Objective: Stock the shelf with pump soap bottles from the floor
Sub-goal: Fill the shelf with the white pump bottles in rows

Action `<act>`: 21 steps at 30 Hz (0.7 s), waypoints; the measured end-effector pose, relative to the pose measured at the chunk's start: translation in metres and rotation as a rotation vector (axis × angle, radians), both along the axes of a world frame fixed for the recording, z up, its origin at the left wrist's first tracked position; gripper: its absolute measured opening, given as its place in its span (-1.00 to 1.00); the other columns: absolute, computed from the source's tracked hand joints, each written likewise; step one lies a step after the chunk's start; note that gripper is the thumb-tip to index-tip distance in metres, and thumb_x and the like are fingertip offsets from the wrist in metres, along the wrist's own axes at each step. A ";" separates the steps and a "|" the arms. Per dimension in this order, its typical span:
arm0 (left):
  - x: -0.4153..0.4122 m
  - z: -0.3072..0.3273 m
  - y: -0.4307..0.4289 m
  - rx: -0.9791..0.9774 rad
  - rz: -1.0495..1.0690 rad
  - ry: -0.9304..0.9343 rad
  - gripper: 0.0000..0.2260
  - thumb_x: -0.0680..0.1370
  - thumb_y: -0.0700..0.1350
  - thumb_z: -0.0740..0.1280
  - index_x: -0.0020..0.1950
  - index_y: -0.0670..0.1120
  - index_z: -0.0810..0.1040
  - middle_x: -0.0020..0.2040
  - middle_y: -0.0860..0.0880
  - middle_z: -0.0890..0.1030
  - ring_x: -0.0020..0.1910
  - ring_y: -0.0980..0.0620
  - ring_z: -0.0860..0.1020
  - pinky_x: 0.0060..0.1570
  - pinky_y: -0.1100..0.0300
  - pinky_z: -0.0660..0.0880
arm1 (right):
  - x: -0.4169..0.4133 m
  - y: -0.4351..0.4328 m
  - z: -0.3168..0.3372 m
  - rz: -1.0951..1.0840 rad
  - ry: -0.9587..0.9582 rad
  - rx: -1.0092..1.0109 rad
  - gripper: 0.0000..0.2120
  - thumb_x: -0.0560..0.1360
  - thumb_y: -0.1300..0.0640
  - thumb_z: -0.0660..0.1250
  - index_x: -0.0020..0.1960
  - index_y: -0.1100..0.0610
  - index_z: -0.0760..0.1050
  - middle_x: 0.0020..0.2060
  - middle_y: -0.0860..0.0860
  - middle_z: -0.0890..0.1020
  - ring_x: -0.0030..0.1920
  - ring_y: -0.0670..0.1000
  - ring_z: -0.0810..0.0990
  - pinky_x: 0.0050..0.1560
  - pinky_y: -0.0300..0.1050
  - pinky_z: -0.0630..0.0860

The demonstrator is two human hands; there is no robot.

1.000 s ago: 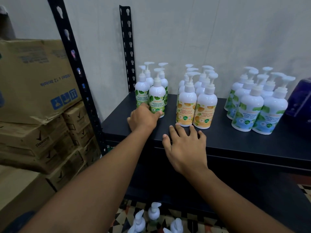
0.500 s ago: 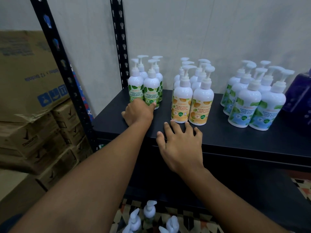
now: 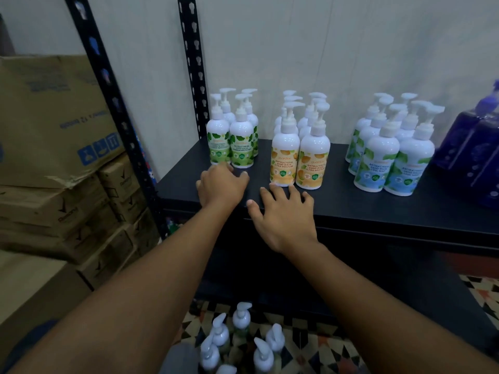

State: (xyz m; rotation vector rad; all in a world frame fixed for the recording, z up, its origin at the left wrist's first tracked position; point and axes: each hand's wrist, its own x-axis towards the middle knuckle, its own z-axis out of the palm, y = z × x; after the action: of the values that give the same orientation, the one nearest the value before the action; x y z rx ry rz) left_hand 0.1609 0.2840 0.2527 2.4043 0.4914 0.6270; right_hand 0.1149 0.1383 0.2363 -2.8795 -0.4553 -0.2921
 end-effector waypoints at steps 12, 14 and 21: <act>-0.201 -0.089 -0.024 -0.039 -0.194 0.107 -0.70 0.60 0.05 0.37 0.27 -0.07 0.56 0.24 -0.01 0.46 0.15 0.03 0.50 0.10 0.17 0.44 | -0.101 -0.059 -0.076 0.206 -0.045 0.477 -0.72 0.59 -0.05 0.34 0.21 0.06 0.61 0.26 -0.01 0.50 0.34 0.03 0.40 0.28 -0.05 0.30; -0.219 -0.113 -0.026 -0.098 -0.181 0.180 -0.72 0.61 0.04 0.37 0.25 -0.07 0.56 0.19 0.01 0.43 0.08 0.05 0.50 0.05 0.16 0.44 | -0.112 -0.061 -0.104 0.203 0.105 0.481 -0.74 0.60 -0.04 0.32 0.19 0.07 0.60 0.21 -0.03 0.49 0.27 0.01 0.42 0.22 -0.09 0.36; -0.263 -0.189 -0.042 -0.273 -0.123 0.401 -0.83 0.55 -0.04 0.42 0.07 -0.09 0.62 0.01 0.01 0.59 0.04 -0.04 0.61 0.00 0.14 0.52 | -0.119 -0.076 -0.184 0.052 0.460 0.453 -0.78 0.61 -0.04 0.28 0.13 0.07 0.58 0.09 -0.02 0.49 0.00 0.04 0.54 0.00 -0.05 0.48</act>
State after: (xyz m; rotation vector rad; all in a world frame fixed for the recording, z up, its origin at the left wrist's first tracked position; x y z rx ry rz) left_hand -0.1020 0.2417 0.0637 2.2748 0.5481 0.0154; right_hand -0.0041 0.0622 0.0518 -2.3805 -0.3244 0.2465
